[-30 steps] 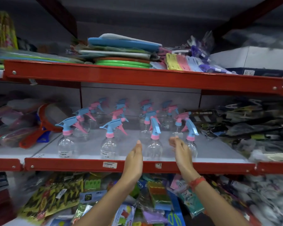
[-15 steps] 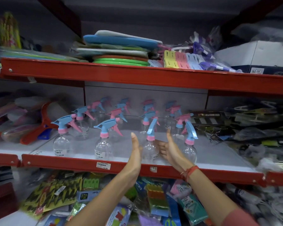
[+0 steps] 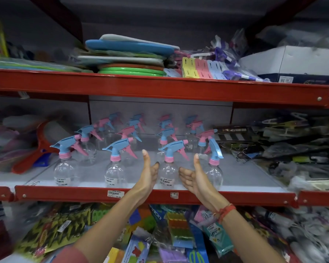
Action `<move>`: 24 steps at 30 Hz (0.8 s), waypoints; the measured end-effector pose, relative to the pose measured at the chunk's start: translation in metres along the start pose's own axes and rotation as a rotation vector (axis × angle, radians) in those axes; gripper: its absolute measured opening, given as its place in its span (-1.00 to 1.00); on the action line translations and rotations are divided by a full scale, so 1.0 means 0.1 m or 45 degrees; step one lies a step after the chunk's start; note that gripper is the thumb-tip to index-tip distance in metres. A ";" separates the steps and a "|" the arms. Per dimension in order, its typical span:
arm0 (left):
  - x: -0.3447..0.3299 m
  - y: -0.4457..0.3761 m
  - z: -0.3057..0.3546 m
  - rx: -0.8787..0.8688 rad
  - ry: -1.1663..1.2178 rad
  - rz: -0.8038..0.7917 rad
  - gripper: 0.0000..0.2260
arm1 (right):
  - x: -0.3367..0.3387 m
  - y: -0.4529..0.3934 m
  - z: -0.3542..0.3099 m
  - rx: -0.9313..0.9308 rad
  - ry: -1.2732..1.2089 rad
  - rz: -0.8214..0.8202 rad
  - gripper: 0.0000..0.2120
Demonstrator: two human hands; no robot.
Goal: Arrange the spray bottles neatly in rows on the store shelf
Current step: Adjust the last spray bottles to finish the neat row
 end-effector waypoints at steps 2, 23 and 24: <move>0.02 0.01 -0.01 -0.001 0.022 -0.023 0.00 | -0.01 0.02 0.01 -0.054 -0.042 -0.007 -0.07; 0.14 0.20 0.02 0.041 0.038 -0.111 -0.10 | -0.08 0.20 -0.03 -0.052 -0.065 0.068 -0.07; 0.14 0.22 0.02 0.039 0.036 -0.113 -0.11 | -0.08 0.20 -0.03 -0.061 -0.064 0.064 -0.07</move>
Point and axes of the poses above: each hand's wrist, its own y-axis away from the middle knuckle, its own x-axis out of the back of the hand, z = x × y, the point moved 2 cm from there along -y, towards the middle knuckle, and after that the axes turned 15 degrees about z, right-handed, at the moved point
